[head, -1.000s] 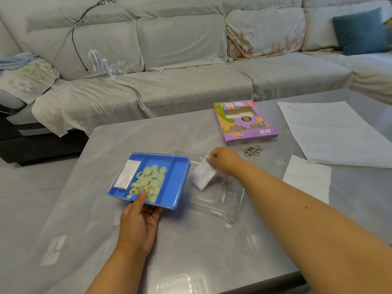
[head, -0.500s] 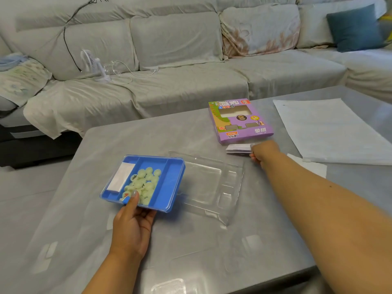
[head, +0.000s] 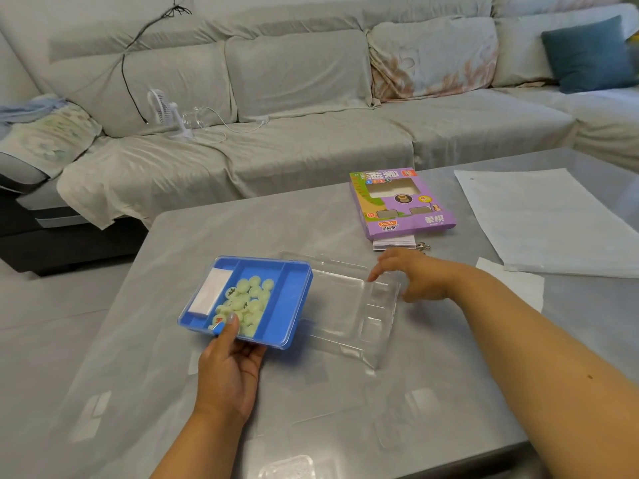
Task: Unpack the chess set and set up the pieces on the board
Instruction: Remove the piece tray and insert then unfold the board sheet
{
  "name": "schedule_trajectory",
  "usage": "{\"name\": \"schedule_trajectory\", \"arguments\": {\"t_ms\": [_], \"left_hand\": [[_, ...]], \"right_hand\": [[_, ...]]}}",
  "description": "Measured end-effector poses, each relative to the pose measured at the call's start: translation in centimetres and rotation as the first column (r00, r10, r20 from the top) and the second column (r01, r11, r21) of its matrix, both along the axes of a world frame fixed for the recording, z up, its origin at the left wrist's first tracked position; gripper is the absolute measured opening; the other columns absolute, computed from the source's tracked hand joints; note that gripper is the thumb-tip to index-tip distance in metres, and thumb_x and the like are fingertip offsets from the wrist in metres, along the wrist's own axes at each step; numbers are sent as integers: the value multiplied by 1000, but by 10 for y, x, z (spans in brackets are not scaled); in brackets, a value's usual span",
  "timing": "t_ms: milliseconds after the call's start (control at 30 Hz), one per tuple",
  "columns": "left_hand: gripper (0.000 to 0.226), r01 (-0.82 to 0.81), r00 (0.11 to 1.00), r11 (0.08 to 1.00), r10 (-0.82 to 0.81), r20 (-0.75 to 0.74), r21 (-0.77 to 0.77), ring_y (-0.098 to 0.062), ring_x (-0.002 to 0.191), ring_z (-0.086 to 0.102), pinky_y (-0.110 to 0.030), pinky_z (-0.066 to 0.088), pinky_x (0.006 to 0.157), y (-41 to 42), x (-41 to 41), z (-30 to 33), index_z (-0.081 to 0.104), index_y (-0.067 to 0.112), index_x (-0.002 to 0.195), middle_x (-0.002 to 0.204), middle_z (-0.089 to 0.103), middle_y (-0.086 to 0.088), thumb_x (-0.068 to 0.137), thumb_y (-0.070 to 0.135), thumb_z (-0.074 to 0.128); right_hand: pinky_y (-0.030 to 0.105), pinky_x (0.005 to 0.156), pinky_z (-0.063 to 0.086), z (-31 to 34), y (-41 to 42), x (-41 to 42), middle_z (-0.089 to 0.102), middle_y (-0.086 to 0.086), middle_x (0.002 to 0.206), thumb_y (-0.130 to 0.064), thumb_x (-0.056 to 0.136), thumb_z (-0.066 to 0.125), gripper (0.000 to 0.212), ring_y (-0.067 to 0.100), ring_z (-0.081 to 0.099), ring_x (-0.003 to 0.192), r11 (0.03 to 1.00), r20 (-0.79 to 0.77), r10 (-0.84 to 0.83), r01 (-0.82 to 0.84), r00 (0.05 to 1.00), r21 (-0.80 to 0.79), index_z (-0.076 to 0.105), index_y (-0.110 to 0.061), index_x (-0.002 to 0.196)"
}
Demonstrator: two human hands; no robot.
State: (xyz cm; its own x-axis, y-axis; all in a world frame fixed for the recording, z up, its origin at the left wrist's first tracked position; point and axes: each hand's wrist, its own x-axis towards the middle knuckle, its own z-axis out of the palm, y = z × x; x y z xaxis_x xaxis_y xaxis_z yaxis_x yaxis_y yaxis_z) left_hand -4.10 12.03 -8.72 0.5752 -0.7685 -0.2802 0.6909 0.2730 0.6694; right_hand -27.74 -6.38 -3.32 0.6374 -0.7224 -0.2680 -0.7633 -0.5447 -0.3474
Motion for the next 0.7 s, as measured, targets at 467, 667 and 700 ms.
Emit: {"name": "schedule_trajectory", "arguments": {"t_ms": [467, 667, 700], "left_hand": [[22, -155, 986, 986, 152, -67, -55, -17, 100, 69, -34, 58, 76, 1, 1, 1, 60, 22, 114, 107, 72, 1, 94, 20, 51], [28, -126, 992, 992, 126, -31, -22, -20, 103, 67, -40, 56, 80, -3, 4, -2, 59, 23, 120, 116, 69, -3, 94, 19, 49], [30, -122, 992, 992, 122, -30, -17, -20, 102, 68, -41, 56, 79, -4, 5, -3, 58, 22, 122, 116, 69, -4, 94, 18, 48]], "right_hand": [[27, 74, 38, -31, -6, 53, 49, 5, 113, -24, 89, 61, 25, 24, 57, 97, 941, 113, -32, 68, 993, -331, 66, -15, 112], [34, 75, 44, -26, -47, 95, 55, 6, 107, -28, 89, 59, 25, 29, 55, 102, 862, 10, -30, 31, 1000, -506, 67, -15, 109], [34, 76, 43, -23, -55, 101, 56, 6, 107, -30, 90, 58, 26, 28, 54, 103, 833, -39, -23, -2, 999, -553, 67, -16, 109]]}}
